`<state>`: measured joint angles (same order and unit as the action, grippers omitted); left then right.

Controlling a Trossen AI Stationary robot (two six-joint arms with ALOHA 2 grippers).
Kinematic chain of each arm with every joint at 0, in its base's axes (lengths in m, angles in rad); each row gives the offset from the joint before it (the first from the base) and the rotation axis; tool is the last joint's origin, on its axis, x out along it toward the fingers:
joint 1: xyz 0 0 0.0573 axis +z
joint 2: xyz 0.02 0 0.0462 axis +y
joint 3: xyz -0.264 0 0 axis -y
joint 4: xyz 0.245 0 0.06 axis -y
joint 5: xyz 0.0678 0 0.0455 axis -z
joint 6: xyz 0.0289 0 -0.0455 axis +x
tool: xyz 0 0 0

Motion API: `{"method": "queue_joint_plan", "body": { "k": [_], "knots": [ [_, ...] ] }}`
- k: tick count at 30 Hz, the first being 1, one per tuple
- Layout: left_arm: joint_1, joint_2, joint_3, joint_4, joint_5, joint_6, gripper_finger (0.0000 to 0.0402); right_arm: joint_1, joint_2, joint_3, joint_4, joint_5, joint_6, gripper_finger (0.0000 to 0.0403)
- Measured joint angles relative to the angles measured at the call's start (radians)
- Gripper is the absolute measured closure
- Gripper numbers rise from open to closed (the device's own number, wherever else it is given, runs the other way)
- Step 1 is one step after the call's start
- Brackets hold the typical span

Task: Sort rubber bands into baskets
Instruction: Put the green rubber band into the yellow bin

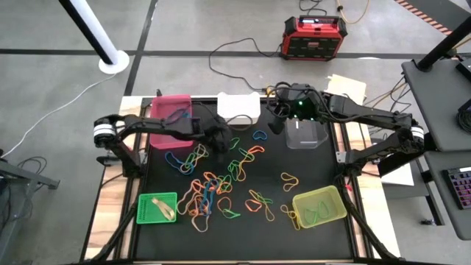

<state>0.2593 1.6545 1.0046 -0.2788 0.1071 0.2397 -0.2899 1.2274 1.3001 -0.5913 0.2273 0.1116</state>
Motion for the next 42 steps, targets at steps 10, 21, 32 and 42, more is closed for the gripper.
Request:
{"method": "queue_joint_plan", "body": {
  "k": [10,21,32,42],
  "knots": [
    [-0.003,0.063,0.007,0.034,-0.020,-0.094,0.0260,0.104,0.000,-0.001,-0.010,-0.002,0.004,0.0344],
    [-0.003,0.199,0.011,0.118,-0.106,-0.063,0.0236,0.179,0.000,-0.007,-0.011,0.009,0.059,0.0344],
    [0.017,0.229,0.011,0.118,-0.087,-0.070,0.0369,0.195,0.006,-0.014,0.005,0.010,0.070,0.0344],
    [0.021,0.081,0.005,0.113,0.112,-0.049,0.0401,0.214,0.005,-0.212,0.128,0.012,0.061,0.0344]
  ]
}}
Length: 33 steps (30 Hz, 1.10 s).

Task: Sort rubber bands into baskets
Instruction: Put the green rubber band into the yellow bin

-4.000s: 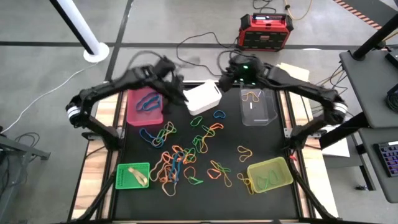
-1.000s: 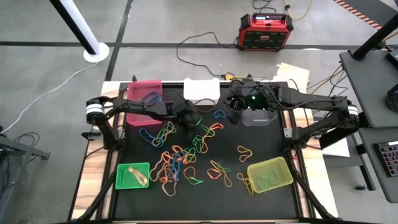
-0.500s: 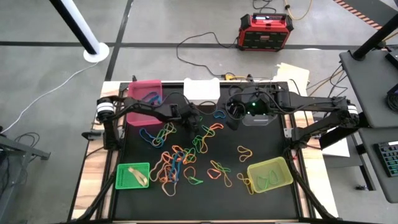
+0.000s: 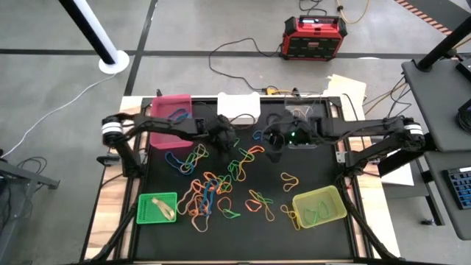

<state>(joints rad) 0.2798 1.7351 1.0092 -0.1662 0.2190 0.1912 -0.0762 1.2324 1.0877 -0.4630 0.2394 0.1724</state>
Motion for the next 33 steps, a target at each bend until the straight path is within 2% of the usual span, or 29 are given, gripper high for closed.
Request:
{"method": "queue_joint_plan", "body": {
  "k": [2,5,10,14,17,21,24,29,33],
  "knots": [
    [-0.002,-0.050,0.000,0.001,0.062,0.005,0.0401,0.009,0.000,-0.075,0.088,0.000,-0.010,0.0344],
    [-0.002,-0.121,0.001,-0.009,0.060,0.009,0.0401,0.024,0.011,-0.180,0.248,-0.001,-0.027,0.0344],
    [-0.002,-0.143,-0.018,-0.050,-0.054,0.040,0.0398,0.037,0.026,-0.276,0.416,-0.003,-0.026,0.0344],
    [-0.003,-0.085,-0.019,-0.063,-0.052,0.062,0.0375,0.041,0.027,-0.283,0.434,-0.003,-0.026,0.0344],
    [-0.003,-0.034,-0.019,-0.076,-0.057,0.066,0.0343,0.042,0.024,-0.275,0.439,-0.003,-0.035,0.0344],
    [-0.003,0.022,-0.019,-0.056,-0.171,0.080,0.0299,0.042,0.021,-0.264,0.440,-0.003,-0.061,0.0344],
    [0.002,0.060,-0.019,-0.059,-0.195,0.089,0.0278,0.042,0.021,-0.262,0.442,-0.002,-0.065,0.0344],
    [0.009,0.102,-0.017,-0.042,-0.191,0.089,0.0272,0.041,0.021,-0.262,0.440,-0.002,-0.066,0.0344],
    [0.014,0.119,-0.014,-0.035,-0.182,0.089,0.0288,0.041,0.021,-0.262,0.440,-0.002,-0.065,0.0344]
  ]
}}
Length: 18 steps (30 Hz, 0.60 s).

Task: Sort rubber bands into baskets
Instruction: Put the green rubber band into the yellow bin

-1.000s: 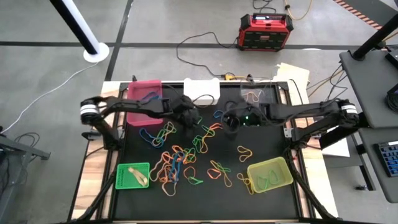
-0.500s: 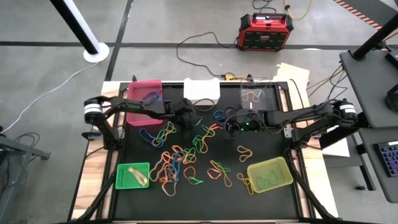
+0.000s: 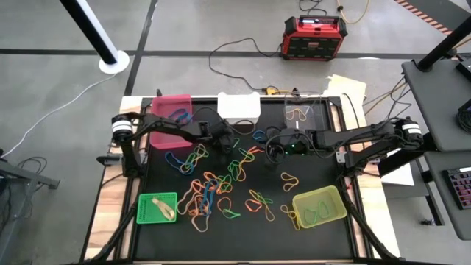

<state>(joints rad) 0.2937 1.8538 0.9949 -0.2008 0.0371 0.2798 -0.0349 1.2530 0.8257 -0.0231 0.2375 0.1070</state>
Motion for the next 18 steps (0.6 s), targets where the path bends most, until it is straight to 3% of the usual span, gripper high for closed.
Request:
{"method": "queue_joint_plan", "body": {
  "k": [7,11,18],
  "knots": [
    [0.010,0.001,0.000,0.000,0.021,-0.004,0.0392,0.000,0.000,0.000,0.003,0.000,0.001,0.0344],
    [0.012,-0.003,0.000,-0.001,0.040,-0.008,0.0399,0.001,0.000,0.000,0.004,0.000,-0.004,0.0344],
    [0.012,-0.093,-0.002,0.014,0.289,-0.004,0.0401,0.041,0.002,-0.062,0.110,0.000,-0.105,0.0344]
  ]
}}
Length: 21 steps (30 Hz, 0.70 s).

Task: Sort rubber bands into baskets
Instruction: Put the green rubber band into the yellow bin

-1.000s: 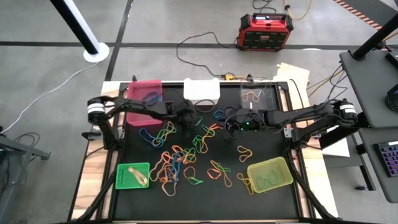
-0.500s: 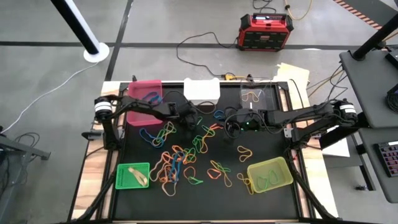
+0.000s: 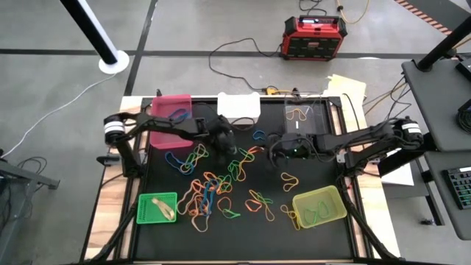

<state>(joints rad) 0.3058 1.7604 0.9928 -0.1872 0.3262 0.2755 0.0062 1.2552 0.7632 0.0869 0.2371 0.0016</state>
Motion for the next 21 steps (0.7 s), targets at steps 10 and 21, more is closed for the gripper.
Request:
{"method": "queue_joint_plan", "body": {
  "k": [10,21],
  "knots": [
    [-0.001,-0.106,0.002,0.081,0.189,-0.124,0.0402,0.035,0.173,-0.021,0.193,0.028,-0.210,0.0344],
    [-0.009,-0.109,0.006,0.093,0.189,-0.154,0.0401,0.032,0.317,0.080,0.194,0.080,-0.250,0.0341]
  ]
}}
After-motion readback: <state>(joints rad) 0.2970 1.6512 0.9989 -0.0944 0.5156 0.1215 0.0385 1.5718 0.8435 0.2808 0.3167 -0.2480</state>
